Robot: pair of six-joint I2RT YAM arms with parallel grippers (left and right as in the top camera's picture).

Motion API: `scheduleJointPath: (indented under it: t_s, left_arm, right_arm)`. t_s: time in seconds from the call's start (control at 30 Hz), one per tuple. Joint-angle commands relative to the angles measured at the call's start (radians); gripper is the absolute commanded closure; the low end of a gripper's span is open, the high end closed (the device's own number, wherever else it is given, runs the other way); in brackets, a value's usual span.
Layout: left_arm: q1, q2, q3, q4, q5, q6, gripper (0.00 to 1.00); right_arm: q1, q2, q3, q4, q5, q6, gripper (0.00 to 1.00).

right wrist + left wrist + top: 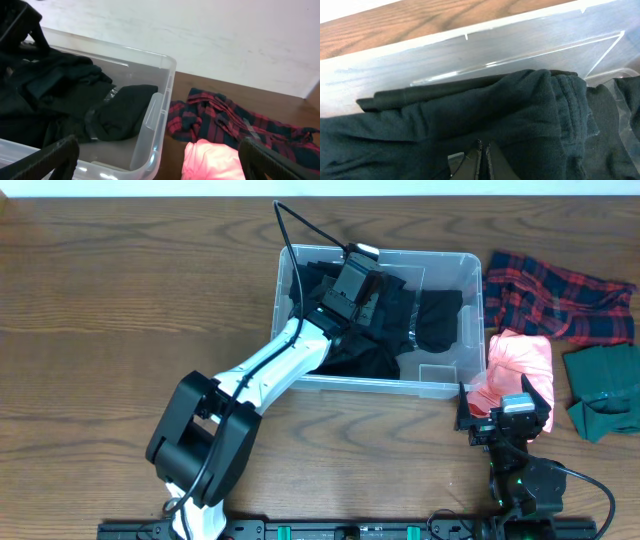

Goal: Pack container
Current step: 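Press the black garment down along the bin's left wall with left gripper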

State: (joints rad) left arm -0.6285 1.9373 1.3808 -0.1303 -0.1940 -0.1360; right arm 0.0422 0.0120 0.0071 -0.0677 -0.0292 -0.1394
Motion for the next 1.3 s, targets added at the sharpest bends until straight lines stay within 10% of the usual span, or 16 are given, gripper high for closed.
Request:
scheduleJointPath:
  t_s: [0.0, 0.8, 1.27]
  left_arm:
    - [0.002, 0.055, -0.002, -0.003, 0.000, -0.035, 0.94]
    - [0.039, -0.153, -0.002, -0.029, 0.034, -0.039, 0.89]
    - [0.193, -0.240, -0.002, -0.417, 0.056, -0.113, 0.94]
  right_arm:
    - [-0.009, -0.003, -0.002, -0.004, 0.000, -0.008, 0.01]
    - [-0.009, -0.003, -0.002, -0.004, 0.000, -0.008, 0.01]
    - [-0.009, -0.003, -0.002, -0.004, 0.000, -0.008, 0.01]
